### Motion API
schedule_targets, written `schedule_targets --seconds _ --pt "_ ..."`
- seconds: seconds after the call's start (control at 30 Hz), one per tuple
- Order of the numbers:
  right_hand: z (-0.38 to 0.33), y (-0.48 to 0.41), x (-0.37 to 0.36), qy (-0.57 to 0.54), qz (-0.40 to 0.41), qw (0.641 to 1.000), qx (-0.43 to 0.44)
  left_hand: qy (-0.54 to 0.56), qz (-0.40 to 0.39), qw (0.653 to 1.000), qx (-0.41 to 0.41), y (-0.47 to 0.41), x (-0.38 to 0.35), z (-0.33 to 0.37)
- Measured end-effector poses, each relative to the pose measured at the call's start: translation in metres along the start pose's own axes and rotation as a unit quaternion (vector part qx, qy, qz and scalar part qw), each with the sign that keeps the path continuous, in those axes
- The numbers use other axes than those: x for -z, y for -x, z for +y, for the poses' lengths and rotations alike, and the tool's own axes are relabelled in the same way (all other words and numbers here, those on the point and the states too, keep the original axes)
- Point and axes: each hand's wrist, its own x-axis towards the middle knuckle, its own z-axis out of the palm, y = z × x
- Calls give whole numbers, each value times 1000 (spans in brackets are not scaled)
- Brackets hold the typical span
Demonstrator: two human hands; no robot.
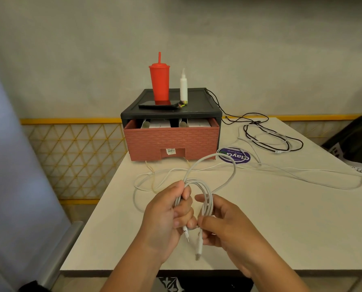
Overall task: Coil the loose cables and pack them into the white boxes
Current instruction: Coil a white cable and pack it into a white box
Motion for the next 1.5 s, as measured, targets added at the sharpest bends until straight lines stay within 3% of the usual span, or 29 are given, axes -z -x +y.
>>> schedule_targets --seconds 0.17,0.33,0.53,0.63,0.77,0.87,0.97,1.1,1.2,1.3,1.4,1.5 --pt "-8 9 15 94 -54 994 27 36 17 999 -27 -7 0 11" --pt "6 21 47 247 -135 956 81 101 24 992 -76 -19 10 46" --pt "19 23 68 272 -19 959 79 128 -20 989 -70 -22 10 47" --pt "20 18 73 290 97 945 120 113 -36 990 -70 -22 10 44" --pt "19 6 80 250 264 915 173 -30 15 997 -67 -20 12 41" --pt "11 1 86 208 349 887 221 -154 6 986 -66 -16 12 35" --pt "-4 -1 92 177 398 860 264 -248 -23 967 -49 -14 15 31" --pt "-22 -5 92 181 416 843 290 -400 -78 913 15 -16 12 25" --pt "-28 -7 87 184 411 836 312 -337 -81 935 70 -16 6 23" --pt "-28 -9 81 155 408 846 307 -224 -55 971 66 -16 5 23" --pt "-18 -13 70 119 379 874 282 -148 5 989 13 -19 5 18" --pt "-3 -18 53 37 319 919 229 -71 18 997 10 -21 1 10"
